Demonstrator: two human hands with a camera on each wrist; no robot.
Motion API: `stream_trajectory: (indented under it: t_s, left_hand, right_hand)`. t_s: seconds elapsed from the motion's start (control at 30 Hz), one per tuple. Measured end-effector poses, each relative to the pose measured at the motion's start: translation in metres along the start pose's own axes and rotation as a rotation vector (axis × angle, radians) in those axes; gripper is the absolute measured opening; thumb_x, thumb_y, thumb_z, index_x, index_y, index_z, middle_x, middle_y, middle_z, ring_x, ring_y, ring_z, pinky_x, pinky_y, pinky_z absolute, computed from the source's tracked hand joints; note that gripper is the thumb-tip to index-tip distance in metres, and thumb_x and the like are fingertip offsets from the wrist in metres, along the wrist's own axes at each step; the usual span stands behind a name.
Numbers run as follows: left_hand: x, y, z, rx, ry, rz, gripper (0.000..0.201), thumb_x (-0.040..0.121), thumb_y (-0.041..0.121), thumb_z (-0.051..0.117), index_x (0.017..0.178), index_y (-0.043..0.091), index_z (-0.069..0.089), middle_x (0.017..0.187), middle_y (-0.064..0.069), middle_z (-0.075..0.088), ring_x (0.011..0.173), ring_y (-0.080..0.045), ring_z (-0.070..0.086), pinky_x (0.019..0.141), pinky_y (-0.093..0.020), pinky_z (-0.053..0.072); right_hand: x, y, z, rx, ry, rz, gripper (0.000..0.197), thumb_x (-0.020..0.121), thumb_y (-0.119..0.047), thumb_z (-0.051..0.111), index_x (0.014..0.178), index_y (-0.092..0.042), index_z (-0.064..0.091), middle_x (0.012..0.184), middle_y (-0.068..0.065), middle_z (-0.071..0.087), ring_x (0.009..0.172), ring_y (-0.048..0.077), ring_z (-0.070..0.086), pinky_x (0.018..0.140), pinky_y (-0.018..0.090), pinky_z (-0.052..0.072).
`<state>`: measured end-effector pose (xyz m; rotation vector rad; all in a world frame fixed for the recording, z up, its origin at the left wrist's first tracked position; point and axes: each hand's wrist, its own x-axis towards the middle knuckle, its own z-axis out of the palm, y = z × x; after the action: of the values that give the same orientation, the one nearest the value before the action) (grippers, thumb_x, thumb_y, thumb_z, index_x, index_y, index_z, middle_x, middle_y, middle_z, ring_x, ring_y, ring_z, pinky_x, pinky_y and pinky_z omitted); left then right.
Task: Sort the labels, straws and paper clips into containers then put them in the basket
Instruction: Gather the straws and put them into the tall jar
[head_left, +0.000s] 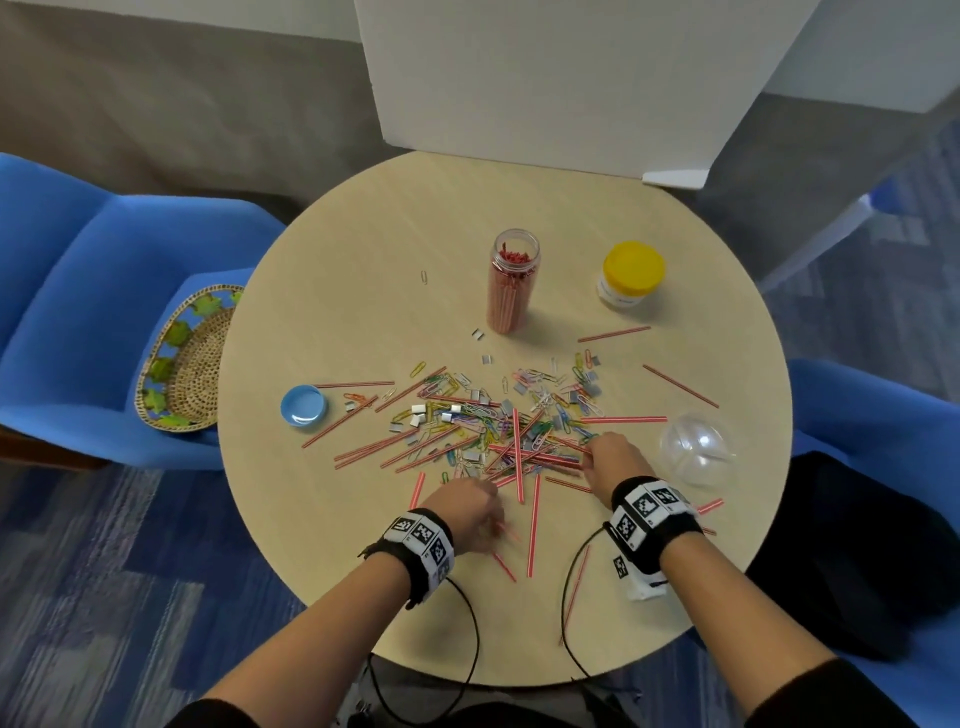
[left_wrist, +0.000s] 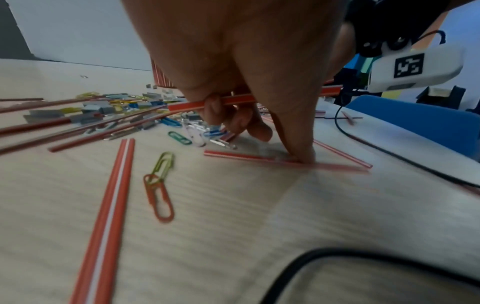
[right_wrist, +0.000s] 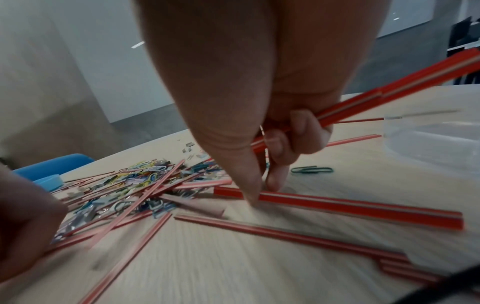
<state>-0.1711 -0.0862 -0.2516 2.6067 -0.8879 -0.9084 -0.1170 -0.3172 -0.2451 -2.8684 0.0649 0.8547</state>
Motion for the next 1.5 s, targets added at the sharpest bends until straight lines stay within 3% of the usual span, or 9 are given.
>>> stream_trajectory:
  t_s: [0.23, 0.37, 0.5, 0.57, 0.7, 0.83, 1.03, 1.3, 1.5]
  left_hand:
    - [0.002, 0.001, 0.011, 0.028, 0.229, -0.146, 0.029, 0.098, 0.035, 0.05, 0.111, 0.014, 0.064, 0.105, -0.005, 0.062, 0.097, -0.025, 0.057, 0.084, -0.034, 0.047]
    - [0.009, 0.011, 0.003, -0.168, 0.47, -0.371, 0.047, 0.09, 0.051, 0.058, 0.126, 0.022, 0.053, 0.118, 0.002, 0.059, 0.106, -0.019, 0.056, 0.09, -0.031, 0.047]
    - [0.035, 0.02, -0.007, -0.184, 0.47, -0.556, 0.067, 0.079, 0.063, 0.065, 0.13, 0.022, 0.05, 0.122, 0.0, 0.055, 0.109, -0.02, 0.055, 0.093, -0.035, 0.05]
    - [0.046, 0.023, -0.009, -0.137, 0.44, -0.585, 0.07, 0.079, 0.063, 0.065, 0.133, 0.022, 0.049, 0.125, -0.003, 0.052, 0.111, -0.022, 0.054, 0.094, -0.036, 0.049]
    - [0.053, 0.024, -0.012, -0.097, 0.423, -0.595, 0.055, 0.085, 0.051, 0.065, 0.128, 0.018, 0.054, 0.127, -0.006, 0.05, 0.113, -0.024, 0.053, 0.097, -0.036, 0.046]
    - [0.054, 0.021, -0.009, -0.12, 0.458, -0.589, 0.037, 0.089, 0.04, 0.064, 0.117, 0.016, 0.061, 0.12, -0.006, 0.053, 0.107, -0.025, 0.054, 0.09, -0.035, 0.049]
    - [0.043, 0.015, -0.018, -0.299, 0.561, -0.546, 0.013, 0.086, 0.031, 0.07, 0.088, 0.018, 0.068, 0.087, 0.0, 0.066, 0.085, -0.021, 0.063, 0.073, -0.031, 0.051]
    - [0.027, 0.014, -0.039, -0.65, 0.67, -0.459, 0.011, 0.095, 0.021, 0.06, 0.105, 0.016, 0.063, 0.081, 0.008, 0.072, 0.071, -0.009, 0.067, 0.067, -0.026, 0.053]
    - [0.025, 0.02, -0.03, -0.663, 0.639, -0.462, 0.015, 0.103, 0.019, 0.04, 0.101, 0.016, 0.055, 0.075, 0.001, 0.062, 0.06, -0.013, 0.055, 0.058, -0.032, 0.047]
  right_hand:
    - [0.001, 0.014, -0.009, 0.101, 0.007, -0.06, 0.018, 0.096, -0.014, 0.054, 0.11, -0.016, 0.066, 0.105, 0.008, 0.068, 0.094, 0.026, 0.065, 0.086, 0.036, 0.053]
    - [-0.003, 0.024, -0.017, 0.219, -0.003, -0.103, 0.031, 0.098, -0.008, 0.049, 0.123, -0.013, 0.066, 0.115, 0.012, 0.068, 0.101, 0.028, 0.063, 0.086, 0.03, 0.048]
    - [-0.014, 0.028, -0.02, 0.326, -0.036, -0.133, 0.026, 0.103, -0.017, 0.045, 0.113, -0.011, 0.068, 0.111, 0.005, 0.067, 0.08, 0.016, 0.057, 0.068, 0.025, 0.04]
    - [-0.02, 0.03, -0.019, 0.353, -0.035, -0.14, 0.028, 0.105, -0.022, 0.04, 0.111, -0.011, 0.064, 0.106, 0.002, 0.065, 0.085, 0.016, 0.055, 0.072, 0.026, 0.037]
    - [-0.021, 0.038, -0.016, 0.377, -0.058, -0.118, 0.025, 0.106, -0.021, 0.033, 0.105, -0.014, 0.057, 0.111, 0.007, 0.064, 0.101, 0.027, 0.06, 0.082, 0.032, 0.042]
    - [-0.005, 0.05, -0.028, 0.322, 0.037, -0.083, 0.023, 0.103, -0.028, 0.043, 0.114, -0.015, 0.058, 0.114, 0.007, 0.062, 0.1, 0.025, 0.06, 0.085, 0.033, 0.047]
    - [0.034, 0.049, -0.044, -0.005, 0.164, 0.007, 0.026, 0.092, -0.009, 0.057, 0.115, -0.022, 0.062, 0.119, 0.007, 0.049, 0.096, 0.028, 0.061, 0.081, 0.034, 0.05]
    - [0.063, 0.044, -0.046, -0.234, 0.027, -0.087, 0.029, 0.098, -0.028, 0.05, 0.103, -0.006, 0.069, 0.102, 0.014, 0.066, 0.091, 0.032, 0.065, 0.076, 0.034, 0.052]
    - [0.072, 0.049, -0.065, -0.195, -0.059, -0.219, 0.009, 0.096, -0.022, 0.051, 0.094, -0.016, 0.058, 0.096, 0.009, 0.067, 0.088, 0.028, 0.062, 0.078, 0.034, 0.051]
